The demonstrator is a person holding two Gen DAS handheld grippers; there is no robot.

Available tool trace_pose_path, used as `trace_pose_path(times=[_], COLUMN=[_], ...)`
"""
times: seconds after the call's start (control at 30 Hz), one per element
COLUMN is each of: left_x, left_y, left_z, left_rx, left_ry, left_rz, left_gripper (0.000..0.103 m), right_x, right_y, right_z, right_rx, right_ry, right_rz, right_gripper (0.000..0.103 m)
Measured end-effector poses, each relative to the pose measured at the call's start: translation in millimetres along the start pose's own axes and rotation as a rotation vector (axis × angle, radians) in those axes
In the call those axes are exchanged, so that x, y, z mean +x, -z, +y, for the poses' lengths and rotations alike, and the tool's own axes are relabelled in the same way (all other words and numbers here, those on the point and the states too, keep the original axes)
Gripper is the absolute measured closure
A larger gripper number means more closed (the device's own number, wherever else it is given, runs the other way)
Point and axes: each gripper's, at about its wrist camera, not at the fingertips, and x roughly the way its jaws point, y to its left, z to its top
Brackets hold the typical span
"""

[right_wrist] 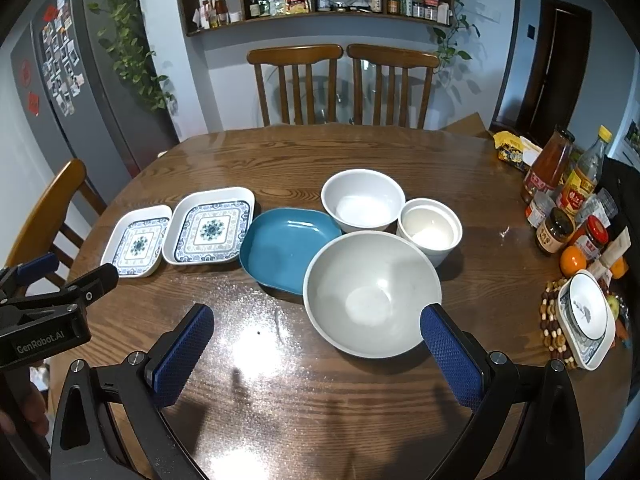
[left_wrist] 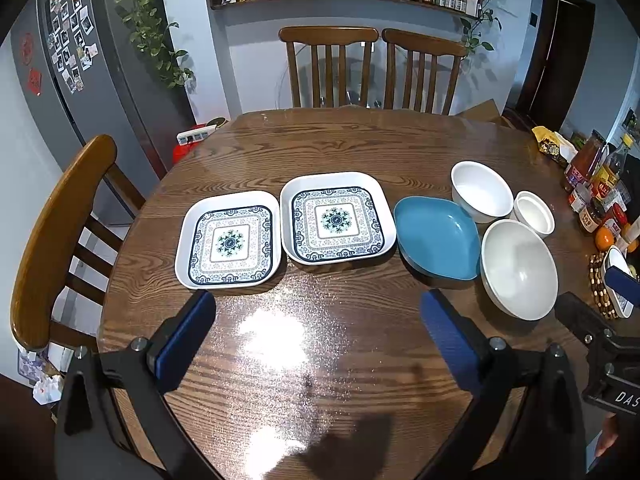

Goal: Organize plates and bowls

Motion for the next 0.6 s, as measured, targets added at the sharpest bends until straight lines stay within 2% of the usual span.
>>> trace_pose_path(times=[0.6], left_x=[-1.6], left_y=[4.7], left_z=[-0.8], left_rx=[0.004], left_ry=[0.001], left_rz=[-0.002], left_gripper=[0.001], right_x=[-0.5], right_y=[-0.2], right_z=[-0.3], right_rx=[0.003], right_ry=[-0.001], right_rz=[-0.002], right_gripper=[0.000])
